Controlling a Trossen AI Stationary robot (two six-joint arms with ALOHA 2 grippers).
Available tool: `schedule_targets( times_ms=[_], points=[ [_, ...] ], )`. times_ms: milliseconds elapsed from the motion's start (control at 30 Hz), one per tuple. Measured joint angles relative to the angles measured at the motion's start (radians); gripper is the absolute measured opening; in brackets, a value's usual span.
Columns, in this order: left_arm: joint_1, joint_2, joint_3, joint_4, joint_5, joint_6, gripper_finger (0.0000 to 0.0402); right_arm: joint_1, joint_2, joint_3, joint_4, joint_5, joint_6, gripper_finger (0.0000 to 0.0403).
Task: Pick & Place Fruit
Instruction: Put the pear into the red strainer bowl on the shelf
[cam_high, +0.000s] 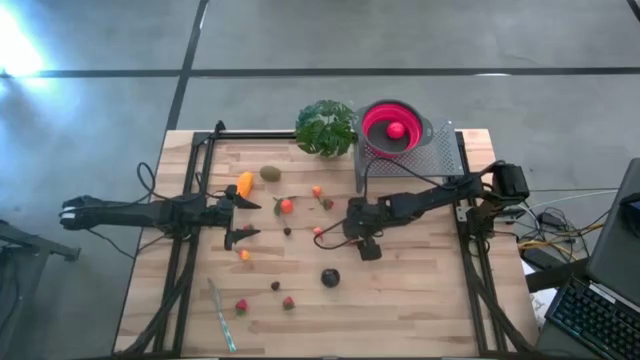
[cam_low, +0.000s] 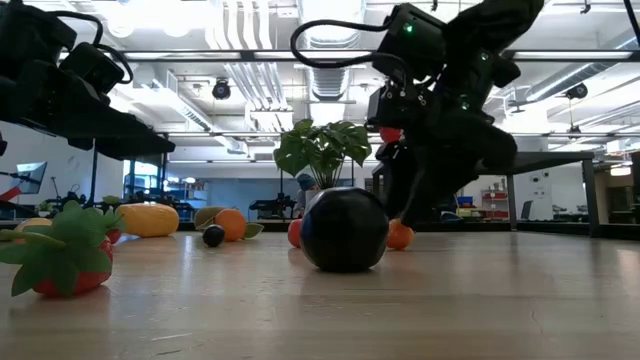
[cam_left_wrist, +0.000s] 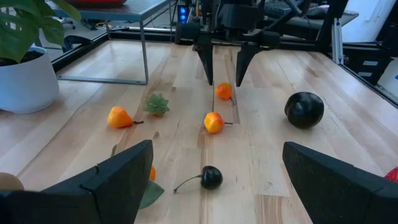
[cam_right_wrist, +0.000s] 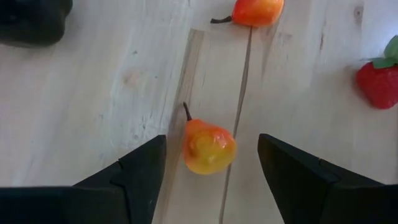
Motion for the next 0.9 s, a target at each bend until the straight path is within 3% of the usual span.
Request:
schedule_targets(
  times_ms=[367, 700, 900],
  points=[
    [0.000, 0.000, 0.000, 0.000, 0.000, 0.000, 0.0365, 0.001, 0.022, -0.026, 0.066, -0.008, 0.028, 0.0220],
    [0.000, 0.000, 0.000, 0.000, 0.000, 0.000, 0.0365, 0.001, 0.077, -0.020, 0.083, -0.011, 0.024, 0.0224],
    [0.000, 0.000, 0.000, 0.000, 0.000, 0.000, 0.0365, 0.001, 0.070, -0.021, 0.079, -0.018, 0.023, 0.0192]
  ],
)
